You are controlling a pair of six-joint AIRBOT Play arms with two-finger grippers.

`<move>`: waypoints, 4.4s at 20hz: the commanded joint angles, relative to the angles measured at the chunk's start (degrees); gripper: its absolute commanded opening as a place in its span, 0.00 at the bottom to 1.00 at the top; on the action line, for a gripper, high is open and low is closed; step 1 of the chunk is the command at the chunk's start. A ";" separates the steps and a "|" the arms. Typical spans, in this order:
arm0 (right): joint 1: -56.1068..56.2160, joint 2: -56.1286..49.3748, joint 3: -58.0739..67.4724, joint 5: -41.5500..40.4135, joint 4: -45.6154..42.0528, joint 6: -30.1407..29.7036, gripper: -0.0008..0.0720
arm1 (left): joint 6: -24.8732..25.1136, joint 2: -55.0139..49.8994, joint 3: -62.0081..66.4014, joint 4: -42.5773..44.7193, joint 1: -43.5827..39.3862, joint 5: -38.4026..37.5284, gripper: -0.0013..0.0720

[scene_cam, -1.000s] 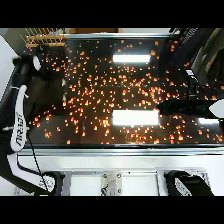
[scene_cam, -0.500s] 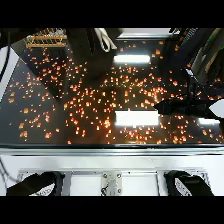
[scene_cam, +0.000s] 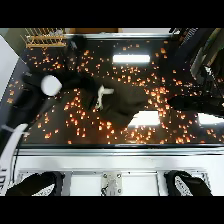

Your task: Fold the clothes and pants, and hang the long-sleeved shirts on hangers.

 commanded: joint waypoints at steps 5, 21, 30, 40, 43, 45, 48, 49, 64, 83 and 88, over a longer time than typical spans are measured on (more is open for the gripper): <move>-1.33 -5.66 0.04 4.44 1.68 0.17 0.02 | -7.28 -2.80 -3.67 -0.26 14.12 -5.77 0.84; -1.31 -13.49 0.04 5.88 15.87 0.11 0.02 | -6.86 -15.76 -22.47 -38.95 31.21 -1.29 0.86; -1.33 -13.51 0.04 5.86 15.80 0.11 0.02 | -7.39 -27.39 -10.34 -38.71 22.21 -4.63 0.85; -2.03 -27.23 4.33 -16.63 8.28 -5.09 0.66 | -0.39 -27.54 3.91 -38.01 23.17 -13.73 0.03; -1.92 -38.93 10.91 -15.80 8.52 -5.46 0.66 | -0.44 -27.54 8.31 -32.02 22.45 -14.93 0.03; -1.51 -45.07 15.02 -14.12 8.46 -5.51 0.66 | -0.46 -27.54 10.10 -29.09 22.21 -15.72 0.03; -0.46 -49.40 18.32 -13.68 8.52 -6.10 0.66 | -0.48 -27.56 10.43 -28.26 22.21 -15.89 0.03; 0.24 -50.18 18.95 -13.70 8.50 -6.10 0.66 | -0.48 -27.58 10.43 -28.13 22.23 -15.78 0.03; 1.86 -35.39 39.91 -11.15 0.96 -8.87 0.01 | -0.50 -21.33 32.74 -28.74 27.50 -18.05 0.03; 0.59 -3.10 19.19 30.73 -6.51 11.26 0.01 | 0.57 3.37 11.87 -25.31 27.26 -14.91 0.03; 0.55 -8.81 2.73 9.20 -6.01 11.13 0.06 | 0.63 -9.18 10.56 -25.27 23.54 -11.69 0.03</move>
